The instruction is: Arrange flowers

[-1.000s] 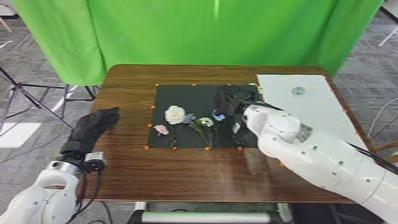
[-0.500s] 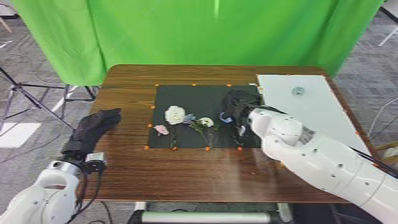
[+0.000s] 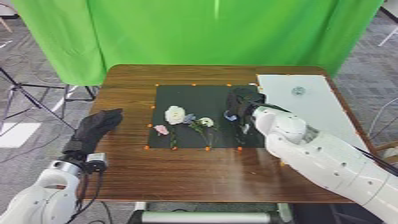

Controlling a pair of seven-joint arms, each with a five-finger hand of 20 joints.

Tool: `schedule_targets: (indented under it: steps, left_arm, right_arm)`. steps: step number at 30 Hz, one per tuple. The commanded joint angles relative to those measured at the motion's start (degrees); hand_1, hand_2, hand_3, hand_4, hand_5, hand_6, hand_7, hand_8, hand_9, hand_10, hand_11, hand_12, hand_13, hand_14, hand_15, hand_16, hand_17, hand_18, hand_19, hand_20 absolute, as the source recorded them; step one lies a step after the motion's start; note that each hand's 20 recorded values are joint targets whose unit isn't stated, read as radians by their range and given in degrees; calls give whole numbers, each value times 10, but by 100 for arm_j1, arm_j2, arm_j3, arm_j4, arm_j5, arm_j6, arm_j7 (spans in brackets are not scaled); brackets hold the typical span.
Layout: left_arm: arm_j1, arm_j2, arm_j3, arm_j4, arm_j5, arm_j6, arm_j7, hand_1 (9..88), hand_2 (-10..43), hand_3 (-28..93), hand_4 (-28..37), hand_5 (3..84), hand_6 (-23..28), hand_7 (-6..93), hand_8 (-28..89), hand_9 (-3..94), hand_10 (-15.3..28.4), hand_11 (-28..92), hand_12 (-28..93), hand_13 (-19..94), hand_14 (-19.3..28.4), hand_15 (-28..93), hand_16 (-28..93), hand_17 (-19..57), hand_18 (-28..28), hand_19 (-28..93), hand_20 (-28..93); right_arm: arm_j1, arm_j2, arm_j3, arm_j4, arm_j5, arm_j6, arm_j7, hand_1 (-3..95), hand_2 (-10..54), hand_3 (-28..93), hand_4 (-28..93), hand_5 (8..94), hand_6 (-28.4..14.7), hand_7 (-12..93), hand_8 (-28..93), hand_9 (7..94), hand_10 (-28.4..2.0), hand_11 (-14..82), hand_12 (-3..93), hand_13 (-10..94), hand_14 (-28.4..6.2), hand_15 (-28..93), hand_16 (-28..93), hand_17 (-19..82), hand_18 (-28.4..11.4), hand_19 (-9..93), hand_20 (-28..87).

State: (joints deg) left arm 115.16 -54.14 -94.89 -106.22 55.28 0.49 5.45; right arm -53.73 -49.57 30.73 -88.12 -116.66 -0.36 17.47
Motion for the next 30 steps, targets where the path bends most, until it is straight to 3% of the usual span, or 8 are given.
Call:
schedule_targets:
  steps: [1, 22, 28, 30]
  left_arm:
    - [7, -41, 7, 33, 33, -92, -86, 196, 16, 645, -282, 426, 49, 118, -61, 403, 136, 178, 111, 306, 168, 76, 18, 14, 112, 45, 124]
    - [-2, -42, 2, 40, 38, -163, -119, 195, 16, 644, -281, 423, 49, 116, -60, 401, 135, 175, 112, 305, 170, 74, 20, 13, 112, 44, 123]
    - [-21, -40, 27, 50, 46, -175, -128, 196, 14, 644, -280, 422, 48, 117, -60, 401, 136, 175, 113, 305, 169, 74, 21, 12, 112, 45, 123]
    - [-11, -46, 29, 44, 43, -171, -123, 196, 14, 644, -280, 423, 48, 116, -61, 401, 136, 175, 112, 305, 170, 74, 21, 12, 112, 44, 123]
  right_arm:
    - [25, 114, 127, -137, 227, 38, 97, 592, -74, 534, -182, 767, 29, 237, 50, 826, -110, 115, 332, 834, -34, 709, 285, 607, -138, 932, 600]
    - [55, -26, 331, 118, 402, -372, 162, 580, -67, 533, -175, 759, 25, 229, 52, 803, -114, 117, 321, 825, -36, 706, 287, 598, -142, 932, 597]
    - [98, 1, 417, 82, 437, -397, 154, 491, -94, 568, -160, 650, 13, 204, 34, 680, -138, 139, 217, 809, -39, 709, 286, 586, -140, 932, 588]
    - [113, 12, 433, 67, 427, -447, 135, 449, -95, 613, -163, 625, 16, 195, -37, 643, -140, 126, 214, 805, -39, 711, 282, 583, -140, 932, 585]
